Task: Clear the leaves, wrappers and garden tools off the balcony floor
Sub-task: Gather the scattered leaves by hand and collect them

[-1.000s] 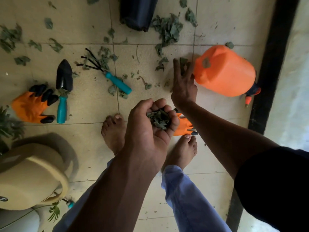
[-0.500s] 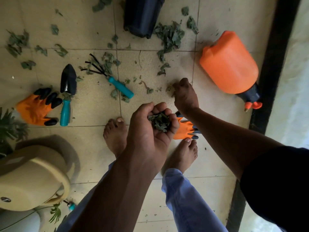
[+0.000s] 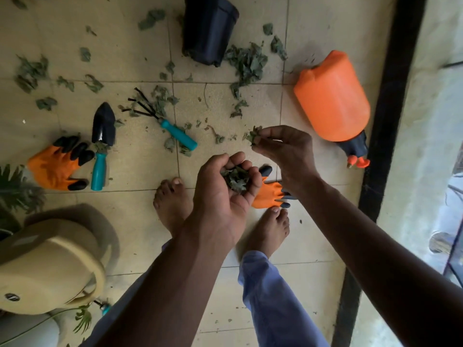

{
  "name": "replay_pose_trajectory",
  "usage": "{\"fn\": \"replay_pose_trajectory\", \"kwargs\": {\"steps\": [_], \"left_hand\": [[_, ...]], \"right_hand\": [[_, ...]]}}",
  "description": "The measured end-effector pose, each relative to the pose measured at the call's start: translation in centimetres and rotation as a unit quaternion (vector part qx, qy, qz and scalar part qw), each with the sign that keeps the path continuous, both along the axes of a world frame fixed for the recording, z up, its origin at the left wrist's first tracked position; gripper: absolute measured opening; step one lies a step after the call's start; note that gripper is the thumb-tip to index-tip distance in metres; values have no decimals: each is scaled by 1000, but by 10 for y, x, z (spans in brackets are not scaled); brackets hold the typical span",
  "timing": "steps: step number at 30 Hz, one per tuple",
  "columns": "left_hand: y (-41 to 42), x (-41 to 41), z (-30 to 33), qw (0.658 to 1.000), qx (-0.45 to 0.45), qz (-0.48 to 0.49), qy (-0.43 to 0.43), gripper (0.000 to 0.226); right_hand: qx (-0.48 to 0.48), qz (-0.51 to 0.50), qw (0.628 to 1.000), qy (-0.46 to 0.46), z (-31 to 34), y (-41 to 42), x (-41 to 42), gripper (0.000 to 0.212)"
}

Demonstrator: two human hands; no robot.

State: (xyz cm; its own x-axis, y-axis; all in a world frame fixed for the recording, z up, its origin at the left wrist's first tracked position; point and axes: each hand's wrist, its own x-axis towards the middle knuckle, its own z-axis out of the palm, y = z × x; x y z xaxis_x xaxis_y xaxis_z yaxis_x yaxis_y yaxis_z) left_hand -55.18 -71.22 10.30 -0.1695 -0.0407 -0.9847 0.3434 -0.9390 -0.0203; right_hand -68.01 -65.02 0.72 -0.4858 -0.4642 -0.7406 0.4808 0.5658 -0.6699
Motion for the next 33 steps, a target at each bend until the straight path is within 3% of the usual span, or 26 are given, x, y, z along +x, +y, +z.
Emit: {"fn": "replay_pose_trajectory", "kwargs": {"steps": [3,7,9,11,14,18,21,24,30,33], "left_hand": [[2,-2,0,1000,-15,0,-9,27],[-1,-6,0,999,-44,11,13,32],[-5,-6,1,998,-50,-3,30,34],[-8,-5,0,999,-40,-9,32,35],[-8,-1,-4,999,-35,-12,9,40],[-6,0,-9,999,-44,0,29,43],[-3,1,-11,997,-46,15,64,44],[4,-1,-11,995,-37,39,89,43],[3,0,-14,992,-35,119,24,25],[-6,0,-16,990,8,143,12,37]], "right_hand": [[-77,40,996,9,68,-4,2,14],[-122,196,958,169,121,-6,21,18],[-140,305,898,285,125,-6,33,18],[-153,405,815,385,121,-6,40,14],[-138,493,749,419,117,-5,44,22],[-115,519,747,400,120,2,45,37],[-115,474,770,411,119,4,44,40],[-135,436,767,452,119,1,41,36],[-158,343,828,415,107,-9,25,37],[-78,387,814,425,54,-32,3,39]]}}
